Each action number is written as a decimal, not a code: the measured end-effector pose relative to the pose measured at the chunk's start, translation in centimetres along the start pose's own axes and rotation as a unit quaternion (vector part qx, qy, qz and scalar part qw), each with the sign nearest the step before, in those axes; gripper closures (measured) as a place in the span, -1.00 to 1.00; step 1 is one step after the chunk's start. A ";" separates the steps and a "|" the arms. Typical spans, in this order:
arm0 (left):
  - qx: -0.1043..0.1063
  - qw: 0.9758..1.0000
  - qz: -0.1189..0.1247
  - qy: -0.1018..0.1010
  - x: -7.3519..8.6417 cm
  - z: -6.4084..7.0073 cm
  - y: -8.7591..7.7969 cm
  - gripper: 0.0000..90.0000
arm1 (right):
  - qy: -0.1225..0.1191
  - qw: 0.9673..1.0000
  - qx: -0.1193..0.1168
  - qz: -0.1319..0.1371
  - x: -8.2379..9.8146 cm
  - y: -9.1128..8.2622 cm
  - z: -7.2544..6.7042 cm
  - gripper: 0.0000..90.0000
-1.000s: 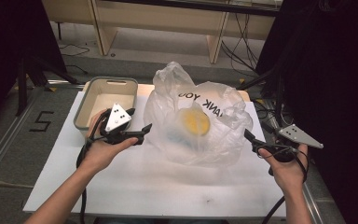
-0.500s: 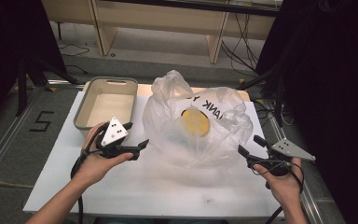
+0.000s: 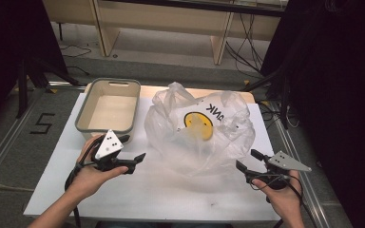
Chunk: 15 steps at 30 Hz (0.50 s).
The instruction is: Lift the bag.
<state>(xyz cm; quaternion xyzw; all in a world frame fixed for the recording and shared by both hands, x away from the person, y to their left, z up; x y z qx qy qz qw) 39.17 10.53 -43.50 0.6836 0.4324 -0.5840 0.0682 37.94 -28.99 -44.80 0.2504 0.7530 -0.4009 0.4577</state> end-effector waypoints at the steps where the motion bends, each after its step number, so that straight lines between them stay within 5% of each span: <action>1: 0.001 1.000 0.001 -0.001 0.2 0.1 -0.1 -0.55 | 0.002 1.000 -0.001 -0.002 0.2 0.0 0.0 -0.42; 15: 0.002 1.000 0.001 -0.002 2.0 0.5 -1.3 -0.63 | 0.003 1.000 -0.018 -0.006 1.8 -0.7 -0.4 -0.41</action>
Point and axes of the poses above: each handheld gripper's, and its own axes: y roughly forward along the jaws, x roughly out of its underside, z roughly to its right, the point moved 7 cm from there along y, roughly forward along the jaws, and after that the axes turned 15 degrees about y, right-handed, at the moved point
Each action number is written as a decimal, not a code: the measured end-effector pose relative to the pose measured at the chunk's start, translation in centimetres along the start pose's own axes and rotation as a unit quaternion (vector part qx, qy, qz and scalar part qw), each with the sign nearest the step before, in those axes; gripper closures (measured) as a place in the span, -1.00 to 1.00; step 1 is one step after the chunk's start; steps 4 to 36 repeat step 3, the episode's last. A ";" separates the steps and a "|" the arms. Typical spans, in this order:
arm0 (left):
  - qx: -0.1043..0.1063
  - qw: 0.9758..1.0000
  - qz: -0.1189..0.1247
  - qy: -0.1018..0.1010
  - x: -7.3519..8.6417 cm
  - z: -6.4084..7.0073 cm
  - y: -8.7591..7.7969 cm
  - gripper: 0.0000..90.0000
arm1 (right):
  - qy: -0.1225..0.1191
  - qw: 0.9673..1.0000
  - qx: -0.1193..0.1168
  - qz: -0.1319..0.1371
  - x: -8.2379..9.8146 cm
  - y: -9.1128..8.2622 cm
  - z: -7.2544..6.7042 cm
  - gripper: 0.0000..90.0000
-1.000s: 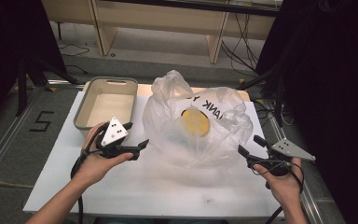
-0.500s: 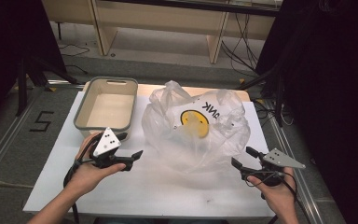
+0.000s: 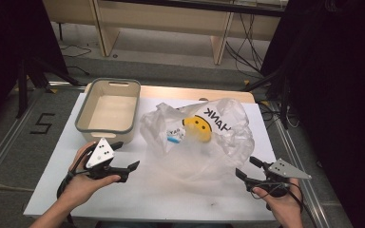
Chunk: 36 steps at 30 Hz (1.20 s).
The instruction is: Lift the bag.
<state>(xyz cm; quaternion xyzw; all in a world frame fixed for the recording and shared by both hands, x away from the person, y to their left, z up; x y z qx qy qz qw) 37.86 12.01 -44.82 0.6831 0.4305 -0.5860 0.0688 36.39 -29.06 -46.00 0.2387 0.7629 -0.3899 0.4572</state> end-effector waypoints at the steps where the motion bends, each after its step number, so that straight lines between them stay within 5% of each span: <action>1: 0.000 1.000 0.001 0.001 0.1 0.0 0.0 -0.64 | 0.000 1.000 -0.001 0.001 0.0 0.0 0.0 -0.41; 36: -0.001 1.000 0.000 0.001 0.2 -0.1 0.0 -0.65 | -0.001 1.000 -0.001 0.003 -0.1 -0.1 0.0 -0.41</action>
Point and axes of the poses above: each handheld gripper's, and its own axes: y roughly forward along the jaws, x roughly out of its underside, z roughly to its right, the point moved 7 cm from there along y, roughly forward along the jaws, and after that the axes turned 15 degrees about y, right-handed, at the moved point
